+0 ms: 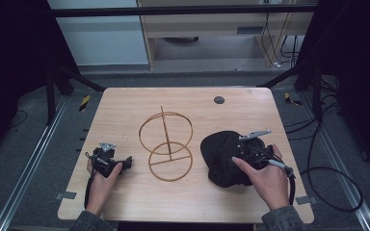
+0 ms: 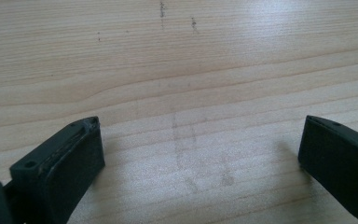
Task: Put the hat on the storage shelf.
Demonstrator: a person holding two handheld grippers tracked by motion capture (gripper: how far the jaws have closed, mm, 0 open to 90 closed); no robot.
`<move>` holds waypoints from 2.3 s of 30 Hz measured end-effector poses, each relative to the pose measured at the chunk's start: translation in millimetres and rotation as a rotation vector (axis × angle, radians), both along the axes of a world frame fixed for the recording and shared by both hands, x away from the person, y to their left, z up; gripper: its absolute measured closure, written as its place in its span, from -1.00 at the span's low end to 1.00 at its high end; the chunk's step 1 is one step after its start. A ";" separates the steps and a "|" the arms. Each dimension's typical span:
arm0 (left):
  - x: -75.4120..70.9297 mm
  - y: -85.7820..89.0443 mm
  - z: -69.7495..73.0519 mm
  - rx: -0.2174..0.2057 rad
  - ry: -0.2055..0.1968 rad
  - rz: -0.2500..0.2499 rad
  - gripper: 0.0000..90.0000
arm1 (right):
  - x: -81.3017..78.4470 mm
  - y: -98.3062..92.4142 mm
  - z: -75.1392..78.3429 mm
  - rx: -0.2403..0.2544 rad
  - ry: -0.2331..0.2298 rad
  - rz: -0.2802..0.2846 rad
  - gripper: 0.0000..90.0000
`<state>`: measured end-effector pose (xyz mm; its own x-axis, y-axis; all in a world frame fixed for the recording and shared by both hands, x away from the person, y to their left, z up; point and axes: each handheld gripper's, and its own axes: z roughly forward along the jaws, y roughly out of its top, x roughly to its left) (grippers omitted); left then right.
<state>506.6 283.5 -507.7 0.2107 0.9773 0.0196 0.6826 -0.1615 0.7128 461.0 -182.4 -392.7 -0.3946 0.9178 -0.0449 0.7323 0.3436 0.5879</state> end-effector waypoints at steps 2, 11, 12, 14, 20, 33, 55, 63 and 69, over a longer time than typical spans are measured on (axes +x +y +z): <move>-0.1 -0.2 0.0 -0.001 0.000 0.002 -1.00 | 1.8 -0.9 -2.3 -0.004 0.007 -0.006 -0.91; -0.5 -0.8 0.0 -0.001 0.001 0.002 -1.00 | 9.2 -12.6 -14.8 0.009 0.053 -0.030 -0.66; -0.5 -0.8 0.0 -0.001 0.001 0.002 -1.00 | 9.7 -13.9 -15.6 0.015 0.055 -0.025 -0.61; -0.6 -0.9 0.0 -0.001 0.001 0.001 -1.00 | 10.5 -15.6 -16.7 0.026 0.064 -0.021 -0.47; -0.8 -1.2 0.0 -0.001 0.001 0.000 -1.00 | 12.0 -18.5 -18.5 0.053 0.076 0.003 0.00; -0.9 -1.7 0.1 -0.001 0.002 0.000 -1.00 | 15.4 -25.7 -15.4 0.118 0.067 0.055 0.88; -0.9 -1.1 0.0 -0.003 0.001 -0.013 -1.00 | -7.8 -49.1 94.2 0.180 -0.108 0.133 0.92; -1.0 -1.4 -0.2 -0.005 -0.002 -0.013 -1.00 | -25.1 -54.3 152.5 0.237 -0.210 0.164 0.92; -1.7 -1.4 0.0 -0.002 0.001 -0.016 -1.00 | -29.7 -49.0 167.1 0.286 -0.241 0.195 0.92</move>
